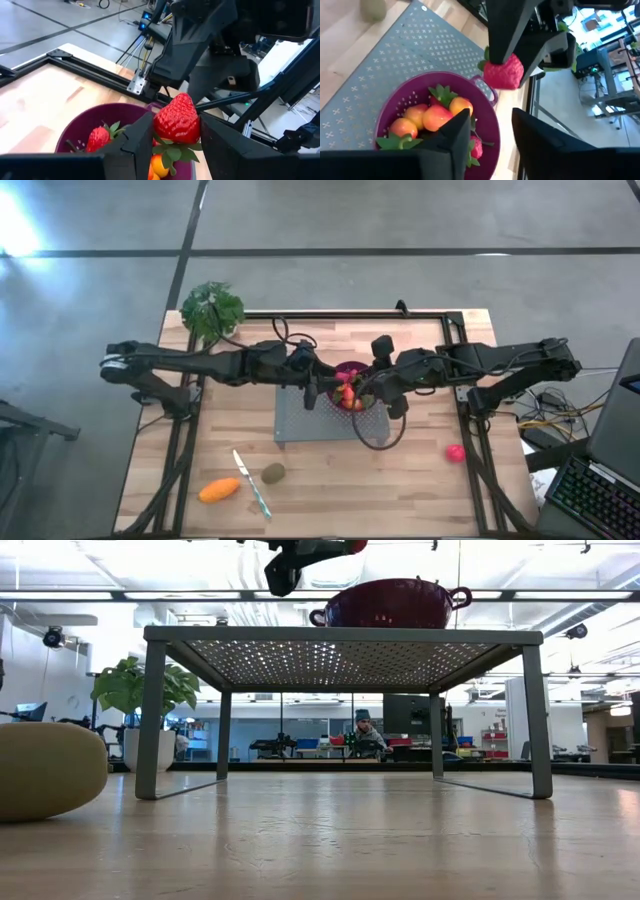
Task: Pick & Place Fruit
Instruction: Put the strawberry in the purple strainer bowl on the shelf
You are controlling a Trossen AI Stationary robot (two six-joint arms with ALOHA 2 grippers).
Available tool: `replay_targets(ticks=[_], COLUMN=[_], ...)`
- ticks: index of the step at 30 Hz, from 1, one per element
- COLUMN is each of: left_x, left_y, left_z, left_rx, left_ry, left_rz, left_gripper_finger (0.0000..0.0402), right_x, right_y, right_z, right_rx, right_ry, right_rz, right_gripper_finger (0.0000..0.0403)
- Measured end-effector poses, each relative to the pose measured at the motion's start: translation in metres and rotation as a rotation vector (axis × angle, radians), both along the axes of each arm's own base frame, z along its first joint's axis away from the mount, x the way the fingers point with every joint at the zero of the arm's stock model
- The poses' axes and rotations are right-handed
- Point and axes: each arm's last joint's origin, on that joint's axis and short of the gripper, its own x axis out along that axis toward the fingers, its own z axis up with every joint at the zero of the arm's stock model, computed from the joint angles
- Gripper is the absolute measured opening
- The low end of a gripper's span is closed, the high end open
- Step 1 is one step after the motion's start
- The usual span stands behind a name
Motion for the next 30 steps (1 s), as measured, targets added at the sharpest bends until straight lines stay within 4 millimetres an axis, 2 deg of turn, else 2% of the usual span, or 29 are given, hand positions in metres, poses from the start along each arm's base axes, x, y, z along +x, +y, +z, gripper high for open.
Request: replay_targets(ticks=[5, 11, 16, 19, 23, 30], left_x=[0.012, 0.02, 0.023, 0.026, 0.038, 0.056], left_y=[0.0, 0.0, -0.001, 0.0, 0.0, -0.001], left_z=[-0.006, -0.016, -0.011, -0.005, -0.007, -0.006], left_rx=[0.001, -0.002, 0.02, 0.049, 0.081, 0.103], left_ry=[0.025, 0.097, 0.125, 0.199, 0.299, 0.378], left_rz=[0.0, -0.019, -0.025, -0.023, -0.004, -0.017], left_gripper_finger=[0.0151, 0.0151, 0.0151, 0.0151, 0.0151, 0.0151], right_x=[0.0, -0.01, -0.028, -0.037, -0.049, -0.066], right_y=[0.004, 0.001, -0.005, -0.007, -0.009, -0.012], right_z=[0.0, 0.01, 0.029, 0.039, 0.05, 0.06], right_rx=[-0.004, 0.005, 0.002, 0.023, 0.045, 0.086], right_ry=[0.001, -0.029, -0.104, -0.149, -0.2, -0.25], right_rz=[0.016, -0.068, -0.162, -0.18, -0.188, -0.204], right_gripper_finger=[0.0181, 0.0196, 0.0187, 0.0178, 0.0167, 0.0154])
